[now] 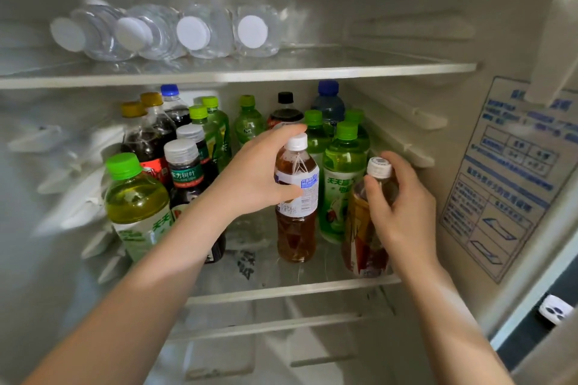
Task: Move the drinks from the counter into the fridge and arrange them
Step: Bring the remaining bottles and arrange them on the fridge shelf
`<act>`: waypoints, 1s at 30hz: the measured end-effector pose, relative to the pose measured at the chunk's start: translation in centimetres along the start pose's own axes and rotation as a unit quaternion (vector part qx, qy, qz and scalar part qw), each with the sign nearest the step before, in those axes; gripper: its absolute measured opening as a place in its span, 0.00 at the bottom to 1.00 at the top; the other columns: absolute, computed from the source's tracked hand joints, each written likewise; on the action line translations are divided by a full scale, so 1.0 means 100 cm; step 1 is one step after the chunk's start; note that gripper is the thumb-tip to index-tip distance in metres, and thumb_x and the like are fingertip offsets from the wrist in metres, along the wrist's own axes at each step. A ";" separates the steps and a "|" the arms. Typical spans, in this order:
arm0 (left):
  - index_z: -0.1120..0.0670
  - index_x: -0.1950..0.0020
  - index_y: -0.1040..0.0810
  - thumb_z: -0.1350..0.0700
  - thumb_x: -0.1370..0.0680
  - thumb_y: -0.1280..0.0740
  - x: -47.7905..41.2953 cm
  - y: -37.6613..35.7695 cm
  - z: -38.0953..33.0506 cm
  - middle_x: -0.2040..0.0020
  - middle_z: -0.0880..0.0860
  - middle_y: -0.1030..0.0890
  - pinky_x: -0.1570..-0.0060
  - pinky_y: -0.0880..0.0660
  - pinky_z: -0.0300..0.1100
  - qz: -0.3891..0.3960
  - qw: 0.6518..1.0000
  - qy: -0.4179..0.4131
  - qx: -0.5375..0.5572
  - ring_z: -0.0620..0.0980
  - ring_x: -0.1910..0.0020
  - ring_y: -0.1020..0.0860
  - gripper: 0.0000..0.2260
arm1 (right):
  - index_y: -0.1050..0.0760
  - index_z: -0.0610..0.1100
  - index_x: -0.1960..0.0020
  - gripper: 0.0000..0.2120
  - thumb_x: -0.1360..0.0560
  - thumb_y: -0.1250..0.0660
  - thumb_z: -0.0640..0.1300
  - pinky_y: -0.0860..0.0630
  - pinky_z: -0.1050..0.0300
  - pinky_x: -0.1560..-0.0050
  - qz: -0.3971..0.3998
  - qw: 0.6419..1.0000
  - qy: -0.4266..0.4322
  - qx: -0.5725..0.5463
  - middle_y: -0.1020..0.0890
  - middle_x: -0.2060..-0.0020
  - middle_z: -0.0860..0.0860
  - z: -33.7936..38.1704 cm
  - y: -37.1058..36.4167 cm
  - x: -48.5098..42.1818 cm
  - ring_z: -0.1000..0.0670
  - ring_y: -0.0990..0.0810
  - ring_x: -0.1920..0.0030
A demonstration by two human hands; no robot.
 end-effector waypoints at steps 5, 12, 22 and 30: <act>0.41 0.27 0.39 0.52 0.35 0.22 0.006 -0.006 -0.010 0.30 0.44 0.33 0.40 0.25 0.48 -0.056 0.998 0.002 -0.029 0.43 0.36 0.31 0.41 | 0.30 0.49 0.33 0.19 0.23 0.35 0.44 0.33 0.66 0.46 0.018 1.000 -0.004 -0.011 0.25 0.45 0.60 -0.002 0.002 0.000 0.64 0.29 0.45; 0.46 0.27 0.35 0.44 0.27 0.33 0.048 0.032 -0.029 0.32 0.47 0.29 0.39 0.26 0.49 -0.163 0.979 -0.038 -0.114 0.44 0.36 0.30 0.29 | 0.39 0.44 0.26 0.30 0.24 0.34 0.47 0.38 0.60 0.37 0.046 0.995 -0.029 0.084 0.29 0.31 0.47 0.008 0.000 0.002 0.48 0.32 0.32; 0.53 0.37 0.23 0.52 0.22 0.34 0.109 0.132 0.026 0.39 0.56 0.23 0.41 0.34 0.45 -0.193 0.937 0.127 -0.261 0.56 0.40 0.26 0.15 | 0.30 0.47 0.32 0.24 0.26 0.34 0.51 0.33 0.54 0.37 0.034 0.990 0.102 0.087 0.24 0.37 0.49 0.065 -0.015 -0.010 0.47 0.27 0.36; 0.40 0.39 0.27 0.59 0.25 0.32 0.125 0.127 0.027 0.45 0.45 0.21 0.53 0.28 0.36 -0.129 0.971 0.112 -0.168 0.47 0.49 0.22 0.18 | 0.34 0.47 0.31 0.28 0.27 0.32 0.54 0.26 0.54 0.45 0.118 0.977 0.154 0.091 0.21 0.42 0.49 0.071 -0.057 -0.010 0.48 0.22 0.45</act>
Point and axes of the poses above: each hand's wrist, its own x-axis away from the middle knuckle, its own y-axis out of the back of the hand, z = x × y, the point moved 4 cm from there along -x, towards the middle knuckle
